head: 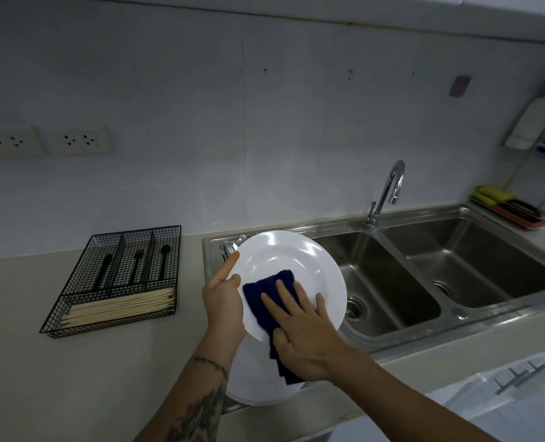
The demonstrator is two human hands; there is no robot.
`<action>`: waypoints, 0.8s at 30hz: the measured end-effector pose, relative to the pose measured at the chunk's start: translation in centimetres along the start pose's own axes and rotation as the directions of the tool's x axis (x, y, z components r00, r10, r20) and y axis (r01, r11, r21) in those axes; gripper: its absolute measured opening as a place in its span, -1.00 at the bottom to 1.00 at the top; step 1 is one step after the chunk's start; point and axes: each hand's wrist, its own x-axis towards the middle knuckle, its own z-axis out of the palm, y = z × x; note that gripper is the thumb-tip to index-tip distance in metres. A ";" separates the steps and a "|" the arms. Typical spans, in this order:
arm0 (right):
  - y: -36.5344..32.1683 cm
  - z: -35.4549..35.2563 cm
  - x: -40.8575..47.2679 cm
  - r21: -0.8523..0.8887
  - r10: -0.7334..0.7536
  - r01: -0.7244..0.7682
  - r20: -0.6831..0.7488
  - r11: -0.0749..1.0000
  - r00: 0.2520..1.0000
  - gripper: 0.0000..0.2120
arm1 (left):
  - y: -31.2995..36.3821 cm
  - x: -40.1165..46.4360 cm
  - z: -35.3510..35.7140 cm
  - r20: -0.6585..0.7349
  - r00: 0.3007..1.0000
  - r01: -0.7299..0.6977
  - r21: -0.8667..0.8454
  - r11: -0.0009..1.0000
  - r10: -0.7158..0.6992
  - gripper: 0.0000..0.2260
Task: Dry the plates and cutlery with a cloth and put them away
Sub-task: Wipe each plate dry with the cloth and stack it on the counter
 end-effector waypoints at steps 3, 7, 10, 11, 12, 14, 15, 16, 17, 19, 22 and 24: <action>-0.4 -0.6 1.5 0.013 -0.042 0.043 -0.070 0.999 0.997 -0.43 | 0.8 -0.3 0.7 0.062 0.998 0.032 -0.056 0.998 -0.029 -0.57; 0.0 -1.3 3.8 -0.051 -0.031 0.021 -0.200 0.998 0.979 -0.42 | 1.9 -0.8 1.0 0.114 0.994 0.002 -0.044 0.999 0.003 -0.55; 0.6 -1.8 4.9 -0.125 0.036 -0.076 -0.293 0.989 0.955 -0.37 | 2.3 -1.1 0.9 0.093 0.995 -0.044 0.001 0.999 0.044 -0.51; 1.0 -1.9 5.2 -0.139 0.074 -0.126 -0.330 0.982 0.941 -0.36 | 2.4 -1.1 0.8 0.067 0.997 -0.049 0.009 0.999 0.048 -0.53; 1.4 -2.0 5.3 -0.153 0.118 -0.184 -0.365 0.971 0.924 -0.37 | 2.5 -1.0 0.5 0.046 0.998 -0.053 0.010 0.999 0.053 -0.55; 2.1 -2.1 5.1 -0.175 0.206 -0.294 -0.397 0.940 0.894 -0.36 | 2.9 -1.1 0.1 0.020 0.998 -0.064 0.001 0.998 0.064 -0.58; 2.3 -1.9 4.9 -0.183 0.238 -0.328 -0.389 0.927 0.890 -0.35 | 3.2 -1.1 -0.1 0.007 0.997 -0.071 0.000 0.997 0.071 -0.58; 2.5 -1.7 4.6 -0.185 0.258 -0.344 -0.374 0.921 0.891 -0.33 | 3.4 -1.2 -0.2 -0.003 0.997 -0.079 -0.004 0.997 0.079 -0.58; 2.5 -1.5 4.2 -0.178 0.266 -0.346 -0.361 0.921 0.894 -0.32 | 3.5 -1.1 -0.3 -0.011 0.997 -0.082 -0.009 0.997 0.082 -0.58; 2.0 -1.3 3.0 -0.131 0.266 -0.326 -0.342 0.936 0.901 -0.28 | 3.5 -1.2 -0.4 -0.018 0.997 -0.082 -0.012 0.997 0.081 -0.58; 0.0 -0.7 1.0 -0.048 0.187 -0.204 -0.245 0.978 0.951 -0.24 | 3.3 -1.3 -0.3 -0.016 0.996 -0.091 -0.010 0.996 0.091 -0.59; -1.5 -0.4 0.4 0.001 0.103 -0.105 -0.187 0.995 0.977 -0.26 | 3.0 -1.3 -0.1 0.012 0.997 -0.083 -0.002 0.997 0.083 -0.58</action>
